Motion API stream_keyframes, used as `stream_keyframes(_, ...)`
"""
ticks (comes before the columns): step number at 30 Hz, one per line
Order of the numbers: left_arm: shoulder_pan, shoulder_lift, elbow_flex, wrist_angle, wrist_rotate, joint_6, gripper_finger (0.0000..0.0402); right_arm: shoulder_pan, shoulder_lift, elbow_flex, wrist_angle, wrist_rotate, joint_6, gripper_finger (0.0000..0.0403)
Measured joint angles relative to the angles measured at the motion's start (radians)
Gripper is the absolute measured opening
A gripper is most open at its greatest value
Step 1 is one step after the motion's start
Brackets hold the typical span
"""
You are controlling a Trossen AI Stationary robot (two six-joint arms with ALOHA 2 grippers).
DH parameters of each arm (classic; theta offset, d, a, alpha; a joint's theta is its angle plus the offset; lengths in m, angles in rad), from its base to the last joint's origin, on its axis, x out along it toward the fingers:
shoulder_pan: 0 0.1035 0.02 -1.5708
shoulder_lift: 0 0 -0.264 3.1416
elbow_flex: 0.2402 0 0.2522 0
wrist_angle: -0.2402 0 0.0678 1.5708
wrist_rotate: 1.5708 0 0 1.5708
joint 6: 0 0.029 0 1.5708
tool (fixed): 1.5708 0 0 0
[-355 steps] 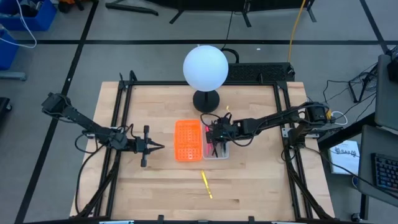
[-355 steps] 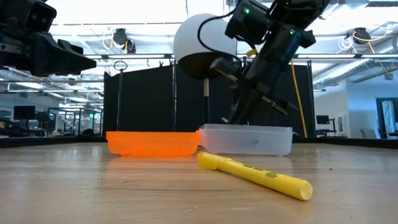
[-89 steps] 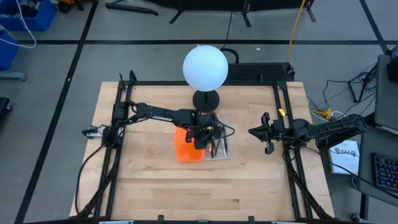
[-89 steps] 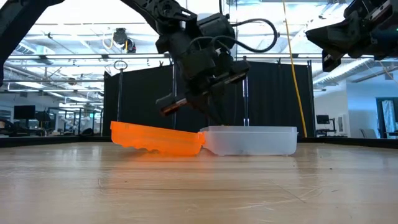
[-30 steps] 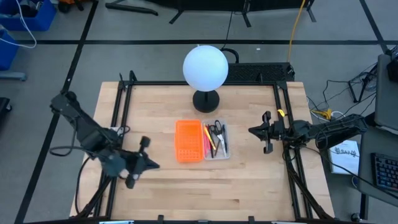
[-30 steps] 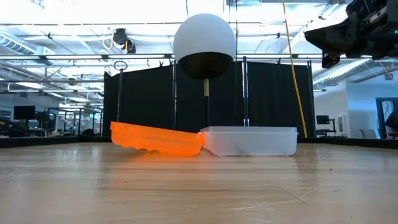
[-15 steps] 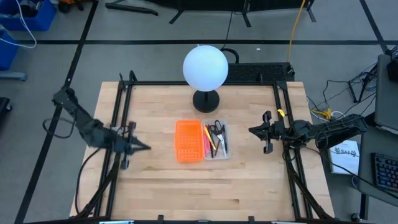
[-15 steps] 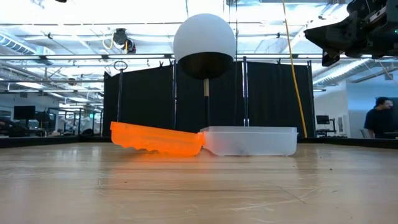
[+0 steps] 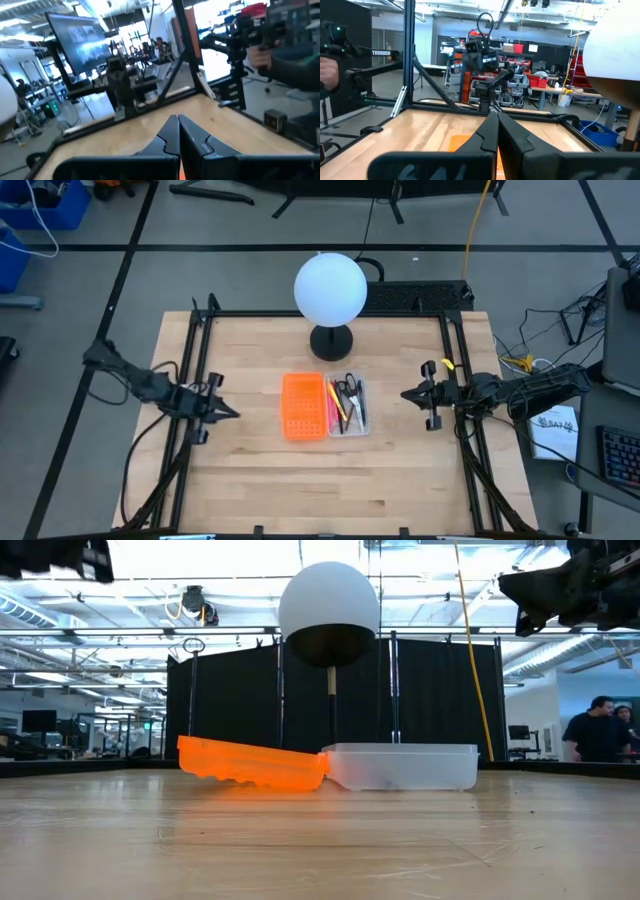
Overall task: Pick & place school supplies into a supply box
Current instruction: Return to Home Position
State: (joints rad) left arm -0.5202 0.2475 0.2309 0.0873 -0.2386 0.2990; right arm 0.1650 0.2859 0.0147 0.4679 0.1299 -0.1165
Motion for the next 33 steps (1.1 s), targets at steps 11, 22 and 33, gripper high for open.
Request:
stream_keyframes(11, 0.164, -0.054, -0.206, 0.238, 0.12, -0.028, 0.0001, 0.0, 0.004, 0.0, 0.016, 0.003, 0.018, 0.0)
stream_keyframes(22, 0.151, -0.055, -0.221, 0.194, 0.137, -0.016, 0.0001, 0.0, 0.007, 0.0, -0.054, 0.009, 0.052, 0.0)
stream_keyframes(33, 0.153, -0.052, -0.221, 0.089, 0.205, -0.171, 0.0001, 0.0, 0.032, 0.0, -0.079, 0.072, 0.135, 0.0)
